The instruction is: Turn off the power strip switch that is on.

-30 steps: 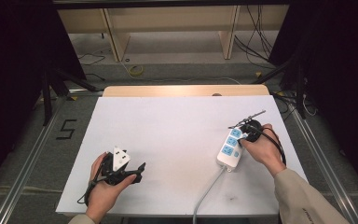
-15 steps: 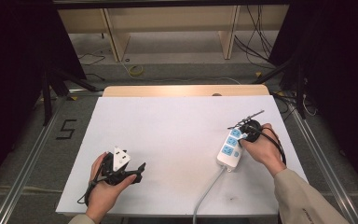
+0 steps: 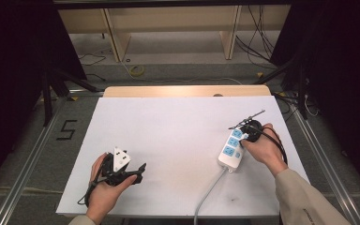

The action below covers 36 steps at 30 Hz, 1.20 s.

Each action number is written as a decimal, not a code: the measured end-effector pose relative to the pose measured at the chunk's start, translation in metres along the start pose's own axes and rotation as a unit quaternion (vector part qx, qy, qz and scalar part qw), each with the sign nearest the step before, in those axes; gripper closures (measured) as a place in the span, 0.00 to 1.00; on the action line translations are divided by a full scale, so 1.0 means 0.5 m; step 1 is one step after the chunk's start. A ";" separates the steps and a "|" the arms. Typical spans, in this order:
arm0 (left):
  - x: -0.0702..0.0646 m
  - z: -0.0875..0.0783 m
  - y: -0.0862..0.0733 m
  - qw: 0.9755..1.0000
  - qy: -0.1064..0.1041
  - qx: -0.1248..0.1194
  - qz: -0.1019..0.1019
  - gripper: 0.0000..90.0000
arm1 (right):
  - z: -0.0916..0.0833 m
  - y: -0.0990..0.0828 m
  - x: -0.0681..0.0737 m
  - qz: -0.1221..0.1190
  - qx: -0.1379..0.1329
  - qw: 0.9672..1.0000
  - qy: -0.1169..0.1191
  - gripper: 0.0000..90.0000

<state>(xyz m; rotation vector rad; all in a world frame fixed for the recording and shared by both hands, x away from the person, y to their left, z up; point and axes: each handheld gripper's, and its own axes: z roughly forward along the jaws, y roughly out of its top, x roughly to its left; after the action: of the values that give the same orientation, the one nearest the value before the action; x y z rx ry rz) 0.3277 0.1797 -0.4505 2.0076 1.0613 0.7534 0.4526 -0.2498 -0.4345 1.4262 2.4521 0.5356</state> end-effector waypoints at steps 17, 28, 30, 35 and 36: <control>0.000 -0.002 0.001 1.000 0.002 -0.001 0.001 0.21 | 0.002 -0.003 0.001 0.003 0.000 1.000 0.000 1.00; 0.000 -0.001 0.001 1.000 0.003 0.000 0.001 0.21 | 0.002 -0.003 0.000 0.004 -0.001 1.000 0.001 1.00; -0.001 -0.001 0.001 1.000 0.003 -0.001 0.001 0.21 | 0.002 -0.003 0.000 0.006 -0.002 1.000 0.000 1.00; -0.001 0.000 0.001 1.000 0.002 -0.001 0.002 0.21 | 0.002 -0.004 -0.002 0.006 -0.003 1.000 0.004 1.00; -0.001 0.000 0.001 1.000 0.002 -0.001 0.002 0.21 | 0.002 -0.004 -0.002 0.006 -0.003 1.000 0.004 1.00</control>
<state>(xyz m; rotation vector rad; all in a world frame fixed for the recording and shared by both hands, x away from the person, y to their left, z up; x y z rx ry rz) 0.3275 0.1792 -0.4500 2.0085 1.0587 0.7602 0.4519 -0.2513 -0.4361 1.4399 2.4471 0.5513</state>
